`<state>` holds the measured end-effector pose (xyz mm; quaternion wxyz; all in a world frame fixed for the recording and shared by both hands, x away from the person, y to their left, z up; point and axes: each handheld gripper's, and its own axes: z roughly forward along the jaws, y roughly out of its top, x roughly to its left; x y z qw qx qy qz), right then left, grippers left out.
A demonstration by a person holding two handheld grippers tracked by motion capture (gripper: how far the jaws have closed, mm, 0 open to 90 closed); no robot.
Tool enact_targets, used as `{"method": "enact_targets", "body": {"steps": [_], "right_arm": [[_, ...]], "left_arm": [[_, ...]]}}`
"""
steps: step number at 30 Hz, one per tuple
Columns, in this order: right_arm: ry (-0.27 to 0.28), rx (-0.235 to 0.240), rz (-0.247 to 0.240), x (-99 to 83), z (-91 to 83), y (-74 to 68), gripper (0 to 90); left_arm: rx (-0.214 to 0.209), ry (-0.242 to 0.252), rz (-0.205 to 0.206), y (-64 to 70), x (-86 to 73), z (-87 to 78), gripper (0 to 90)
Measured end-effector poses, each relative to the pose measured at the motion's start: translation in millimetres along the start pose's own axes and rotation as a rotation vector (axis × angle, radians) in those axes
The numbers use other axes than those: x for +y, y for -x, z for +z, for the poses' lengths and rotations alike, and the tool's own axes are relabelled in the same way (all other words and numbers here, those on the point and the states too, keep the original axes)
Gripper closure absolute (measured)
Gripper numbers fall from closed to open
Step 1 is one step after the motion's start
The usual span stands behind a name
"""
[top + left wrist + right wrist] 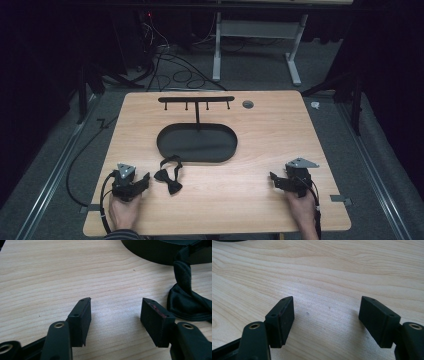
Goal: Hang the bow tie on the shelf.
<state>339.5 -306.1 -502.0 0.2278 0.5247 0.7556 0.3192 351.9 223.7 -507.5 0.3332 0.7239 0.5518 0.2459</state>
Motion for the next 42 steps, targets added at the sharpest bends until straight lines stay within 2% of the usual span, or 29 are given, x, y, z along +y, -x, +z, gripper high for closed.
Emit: {"method": "enact_targets", "body": {"steps": [10, 15, 18, 25, 28, 31, 38, 42], "right_arm": [[0.000, 0.001, 0.000, 0.0, 0.0, 0.0, 29.9], [-0.001, 0.002, -0.001, 0.0, -0.1, 0.1, 29.9], [-0.001, 0.002, -0.001, 0.0, -0.1, 0.1, 29.8], [0.000, 0.001, 0.000, 0.0, 0.0, 0.1, 29.8], [0.000, 0.002, 0.000, 0.0, 0.0, 0.1, 29.8], [-0.001, 0.002, -0.002, 0.0, -0.1, 0.2, 29.8], [-0.001, 0.002, -0.002, 0.0, -0.1, 0.2, 29.7], [0.001, 0.003, -0.003, -0.1, 0.0, 0.1, 29.7]], "left_arm": [[-0.026, 0.053, 0.003, 4.9, 5.7, -13.8, 41.3], [-0.059, 0.069, 0.022, 11.1, 12.4, -20.2, 41.4], [-0.087, 0.070, 0.019, 15.6, 15.5, -20.7, 41.8], [-0.116, 0.050, 0.053, 27.4, 22.6, -15.3, 43.8], [-0.135, 0.049, 0.049, 31.2, 24.6, -12.1, 45.4], [-0.141, 0.025, 0.069, 35.8, 26.8, -7.1, 46.8], [-0.155, 0.018, 0.050, 40.5, 29.5, 4.6, 50.1], [-0.166, -0.005, 0.049, 42.4, 29.3, 10.7, 54.8]]}}
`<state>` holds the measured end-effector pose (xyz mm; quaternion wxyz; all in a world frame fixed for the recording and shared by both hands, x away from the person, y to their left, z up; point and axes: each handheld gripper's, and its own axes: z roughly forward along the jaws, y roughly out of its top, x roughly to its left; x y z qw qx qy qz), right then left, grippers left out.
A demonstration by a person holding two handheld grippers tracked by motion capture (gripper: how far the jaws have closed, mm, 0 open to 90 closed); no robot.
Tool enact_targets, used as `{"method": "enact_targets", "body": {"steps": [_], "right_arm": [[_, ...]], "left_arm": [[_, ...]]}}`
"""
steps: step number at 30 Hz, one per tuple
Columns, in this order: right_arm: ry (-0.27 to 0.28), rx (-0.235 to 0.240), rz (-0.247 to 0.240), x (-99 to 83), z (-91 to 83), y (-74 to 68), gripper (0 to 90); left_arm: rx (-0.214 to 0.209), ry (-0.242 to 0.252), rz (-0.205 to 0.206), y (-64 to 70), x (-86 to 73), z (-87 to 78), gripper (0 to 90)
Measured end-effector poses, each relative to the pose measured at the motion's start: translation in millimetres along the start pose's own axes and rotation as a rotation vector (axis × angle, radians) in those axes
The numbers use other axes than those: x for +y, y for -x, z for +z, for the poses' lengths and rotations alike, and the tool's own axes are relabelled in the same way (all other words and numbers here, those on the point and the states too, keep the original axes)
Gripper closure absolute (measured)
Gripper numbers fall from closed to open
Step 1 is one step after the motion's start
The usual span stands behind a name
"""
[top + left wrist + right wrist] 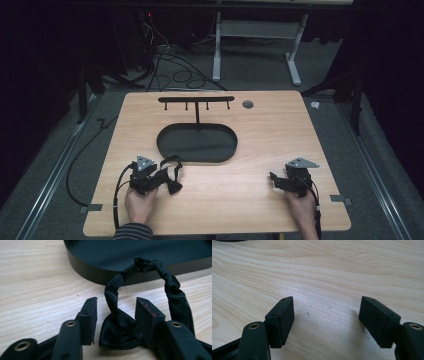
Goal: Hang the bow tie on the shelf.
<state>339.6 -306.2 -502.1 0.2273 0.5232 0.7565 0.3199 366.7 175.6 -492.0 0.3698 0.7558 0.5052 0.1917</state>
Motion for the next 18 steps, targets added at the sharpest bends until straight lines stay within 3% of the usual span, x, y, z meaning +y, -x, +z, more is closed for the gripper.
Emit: {"method": "enact_targets", "body": {"steps": [11, 18], "right_arm": [[-0.002, 0.000, 0.000, 0.0, -0.2, 0.0, 29.8], [0.000, 0.000, 0.000, 0.0, 0.0, 0.0, 29.7]], "left_arm": [[0.007, -0.022, 0.001, -1.2, -0.4, 2.1, 80.0], [0.007, -0.021, 0.013, 0.6, -0.7, -1.0, 87.5]]}}
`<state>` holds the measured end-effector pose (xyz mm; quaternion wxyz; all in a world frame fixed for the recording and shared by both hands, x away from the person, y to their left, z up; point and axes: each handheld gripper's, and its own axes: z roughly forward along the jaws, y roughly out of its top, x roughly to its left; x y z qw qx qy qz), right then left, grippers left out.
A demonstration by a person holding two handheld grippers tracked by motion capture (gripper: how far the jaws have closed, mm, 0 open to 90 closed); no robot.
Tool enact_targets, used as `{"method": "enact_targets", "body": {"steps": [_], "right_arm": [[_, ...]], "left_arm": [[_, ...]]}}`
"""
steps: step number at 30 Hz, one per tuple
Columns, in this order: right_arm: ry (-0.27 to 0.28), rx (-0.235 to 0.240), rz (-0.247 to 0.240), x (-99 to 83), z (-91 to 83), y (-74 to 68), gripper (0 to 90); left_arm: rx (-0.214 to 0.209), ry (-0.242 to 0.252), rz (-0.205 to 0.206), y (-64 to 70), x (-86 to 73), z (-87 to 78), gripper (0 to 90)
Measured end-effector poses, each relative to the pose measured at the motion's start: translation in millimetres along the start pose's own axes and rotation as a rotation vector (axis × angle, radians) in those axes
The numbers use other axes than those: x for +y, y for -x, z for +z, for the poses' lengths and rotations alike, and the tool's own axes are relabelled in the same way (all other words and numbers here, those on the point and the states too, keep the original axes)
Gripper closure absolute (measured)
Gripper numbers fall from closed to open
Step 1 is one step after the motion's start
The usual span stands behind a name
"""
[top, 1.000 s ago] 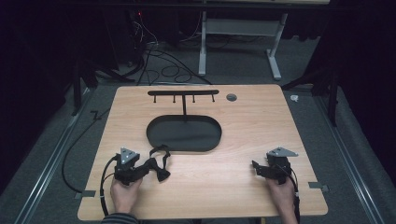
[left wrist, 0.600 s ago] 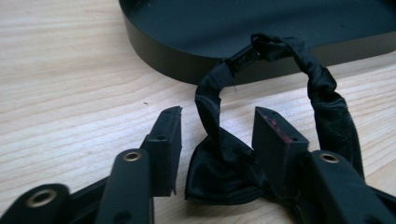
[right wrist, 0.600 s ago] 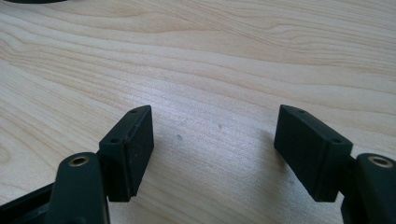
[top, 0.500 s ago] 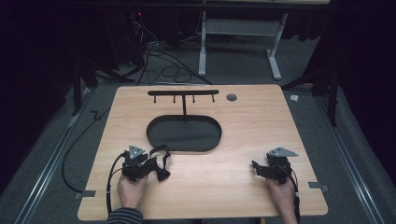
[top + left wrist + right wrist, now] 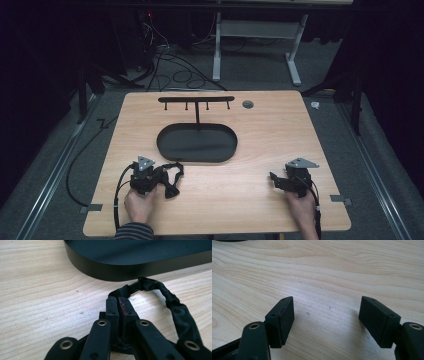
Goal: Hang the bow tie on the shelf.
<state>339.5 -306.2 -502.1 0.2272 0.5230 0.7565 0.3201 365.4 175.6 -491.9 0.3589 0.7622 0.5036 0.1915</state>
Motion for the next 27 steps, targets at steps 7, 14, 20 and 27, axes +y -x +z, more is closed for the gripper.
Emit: {"method": "enact_targets", "body": {"steps": [7, 14, 20, 27], "right_arm": [[0.000, 0.000, 0.001, 0.0, 0.0, 0.0, 29.8], [0.000, 0.000, 0.000, 0.0, 0.0, 0.0, 29.7], [0.000, 0.000, 0.000, 0.0, 0.0, 0.0, 29.7], [0.000, 0.000, 0.000, 0.0, 0.0, 0.0, 29.7]], "left_arm": [[-0.008, 0.003, 0.011, 1.7, 0.1, -4.9, 88.7], [-0.010, 0.025, 0.008, 1.5, 0.6, -12.3, 89.0], [-0.008, 0.041, 0.027, 3.8, 5.7, -19.9, 89.4], [-0.023, 0.065, 0.040, 7.4, 13.0, -28.1, 89.5]]}}
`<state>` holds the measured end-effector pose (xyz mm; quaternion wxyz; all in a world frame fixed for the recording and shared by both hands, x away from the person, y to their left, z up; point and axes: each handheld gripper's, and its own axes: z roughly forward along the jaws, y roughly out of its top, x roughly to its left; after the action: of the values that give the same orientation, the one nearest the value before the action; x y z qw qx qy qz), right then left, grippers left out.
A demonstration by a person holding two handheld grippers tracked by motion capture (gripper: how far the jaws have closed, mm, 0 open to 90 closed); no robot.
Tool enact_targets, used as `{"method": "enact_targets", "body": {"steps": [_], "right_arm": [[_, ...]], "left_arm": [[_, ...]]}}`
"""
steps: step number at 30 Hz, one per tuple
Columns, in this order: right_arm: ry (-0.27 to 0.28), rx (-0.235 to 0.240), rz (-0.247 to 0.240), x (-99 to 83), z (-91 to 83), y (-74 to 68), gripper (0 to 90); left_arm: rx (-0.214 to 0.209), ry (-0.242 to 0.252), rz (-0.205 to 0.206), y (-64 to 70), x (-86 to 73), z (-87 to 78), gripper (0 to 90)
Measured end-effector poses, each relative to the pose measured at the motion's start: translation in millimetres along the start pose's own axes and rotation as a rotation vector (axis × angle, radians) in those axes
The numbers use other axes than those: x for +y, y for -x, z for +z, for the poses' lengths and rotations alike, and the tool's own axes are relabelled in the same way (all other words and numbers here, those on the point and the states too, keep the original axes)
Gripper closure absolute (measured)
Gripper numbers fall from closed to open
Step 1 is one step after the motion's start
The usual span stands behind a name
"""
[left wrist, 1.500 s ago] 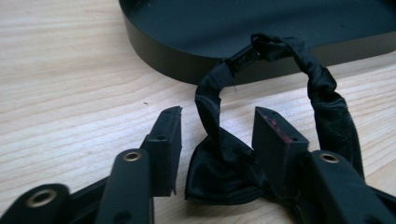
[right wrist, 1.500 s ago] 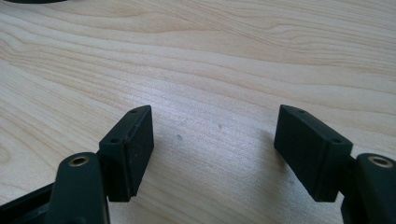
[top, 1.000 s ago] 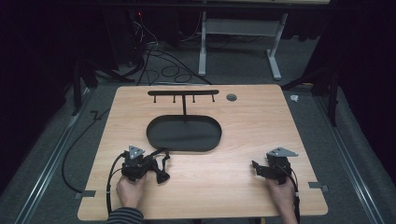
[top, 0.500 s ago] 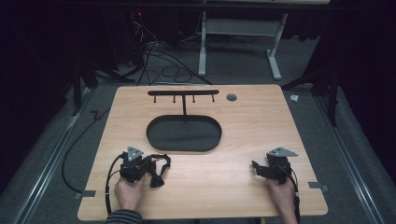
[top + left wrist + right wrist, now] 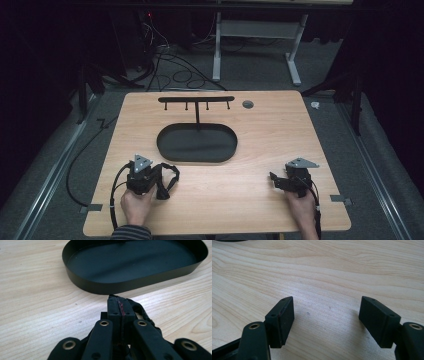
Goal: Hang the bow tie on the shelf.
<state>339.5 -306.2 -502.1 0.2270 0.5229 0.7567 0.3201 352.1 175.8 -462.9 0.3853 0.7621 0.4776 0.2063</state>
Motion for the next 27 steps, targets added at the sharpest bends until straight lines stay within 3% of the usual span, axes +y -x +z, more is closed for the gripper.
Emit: {"method": "enact_targets", "body": {"steps": [10, 27], "right_arm": [[0.001, 0.000, 0.000, 0.0, 0.1, -0.1, 29.6], [0.000, 0.001, 0.000, 0.0, 0.0, 0.0, 29.7]], "left_arm": [[-0.020, 0.041, 0.008, 2.3, 10.3, -10.6, 89.4], [-0.053, 0.053, 0.028, 3.0, 29.4, -19.1, 89.4]]}}
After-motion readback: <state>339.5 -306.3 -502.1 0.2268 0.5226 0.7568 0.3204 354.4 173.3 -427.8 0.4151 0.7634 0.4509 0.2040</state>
